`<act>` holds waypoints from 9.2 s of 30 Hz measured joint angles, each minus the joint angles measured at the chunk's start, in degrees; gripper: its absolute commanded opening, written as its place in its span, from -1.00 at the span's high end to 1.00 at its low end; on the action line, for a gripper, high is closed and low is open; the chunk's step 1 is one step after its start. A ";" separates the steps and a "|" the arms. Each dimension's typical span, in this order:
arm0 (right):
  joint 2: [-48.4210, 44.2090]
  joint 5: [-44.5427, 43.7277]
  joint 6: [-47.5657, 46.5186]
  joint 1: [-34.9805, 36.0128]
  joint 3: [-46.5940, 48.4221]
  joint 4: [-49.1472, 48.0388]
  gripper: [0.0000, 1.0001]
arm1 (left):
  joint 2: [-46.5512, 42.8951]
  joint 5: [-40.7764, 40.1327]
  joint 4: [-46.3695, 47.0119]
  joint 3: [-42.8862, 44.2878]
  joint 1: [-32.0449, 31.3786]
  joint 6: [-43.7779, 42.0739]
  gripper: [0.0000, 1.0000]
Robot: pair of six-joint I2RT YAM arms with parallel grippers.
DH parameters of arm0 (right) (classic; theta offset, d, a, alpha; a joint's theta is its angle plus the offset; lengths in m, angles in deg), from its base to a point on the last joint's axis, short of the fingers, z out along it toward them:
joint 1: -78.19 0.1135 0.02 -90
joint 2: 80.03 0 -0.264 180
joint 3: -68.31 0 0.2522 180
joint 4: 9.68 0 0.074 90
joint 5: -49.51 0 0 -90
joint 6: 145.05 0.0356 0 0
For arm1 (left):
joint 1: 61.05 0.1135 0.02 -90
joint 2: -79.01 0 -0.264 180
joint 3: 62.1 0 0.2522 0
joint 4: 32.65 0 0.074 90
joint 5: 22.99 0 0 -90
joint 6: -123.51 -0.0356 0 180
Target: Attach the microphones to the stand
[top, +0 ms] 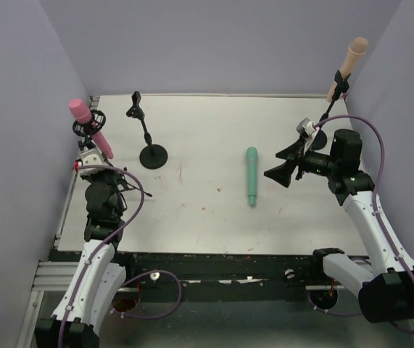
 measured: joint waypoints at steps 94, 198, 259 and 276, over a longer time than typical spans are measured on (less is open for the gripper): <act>3.30 0.11 -2.95 0.00 -0.04 0.66 -1.00 | 51.15 22.86 -57.70 76.37 1.62 3.69 -0.69; 40.57 -48.68 18.82 18.43 7.23 -2.36 -0.38 | -16.17 30.64 -30.01 2.75 -17.51 28.70 -0.97; 5.27 9.88 33.27 0.48 29.75 4.02 0.58 | 50.56 15.52 4.48 48.61 -57.31 30.67 -0.02; 6.03 15.26 23.06 -0.33 32.44 8.26 -0.99 | 46.07 35.50 1.42 43.95 -49.05 31.06 0.93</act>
